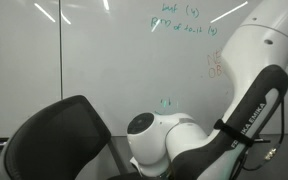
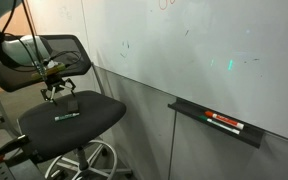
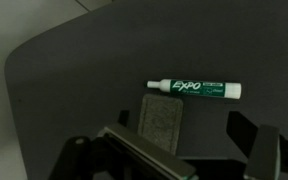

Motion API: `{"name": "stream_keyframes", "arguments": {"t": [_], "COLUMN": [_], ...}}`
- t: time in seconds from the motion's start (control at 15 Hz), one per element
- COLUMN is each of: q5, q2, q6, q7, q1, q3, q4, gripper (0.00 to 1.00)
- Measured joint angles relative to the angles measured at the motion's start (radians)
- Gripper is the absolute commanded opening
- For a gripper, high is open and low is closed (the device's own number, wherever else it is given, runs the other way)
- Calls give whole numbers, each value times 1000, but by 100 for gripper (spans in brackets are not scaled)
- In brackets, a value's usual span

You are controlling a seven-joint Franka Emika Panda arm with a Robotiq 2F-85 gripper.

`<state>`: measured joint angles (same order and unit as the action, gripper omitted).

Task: Use the duster to erase the writings on the board

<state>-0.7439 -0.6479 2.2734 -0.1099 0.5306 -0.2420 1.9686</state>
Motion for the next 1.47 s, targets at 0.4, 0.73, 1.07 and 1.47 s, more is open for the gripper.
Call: {"name": "stream_keyframes", "arguments": {"t": [0.4, 0.73, 1.07, 1.47], "q5": [-40, -40, 5, 81], "q2": [-138, -197, -218, -223], "q6": [0, 0, -13, -47], "q7": [11, 15, 6, 2], "q1": [19, 21, 21, 24], "q3": [30, 49, 51, 51], "q4": [-174, -252, -277, -331], "gripper": [100, 100, 100, 100]}}
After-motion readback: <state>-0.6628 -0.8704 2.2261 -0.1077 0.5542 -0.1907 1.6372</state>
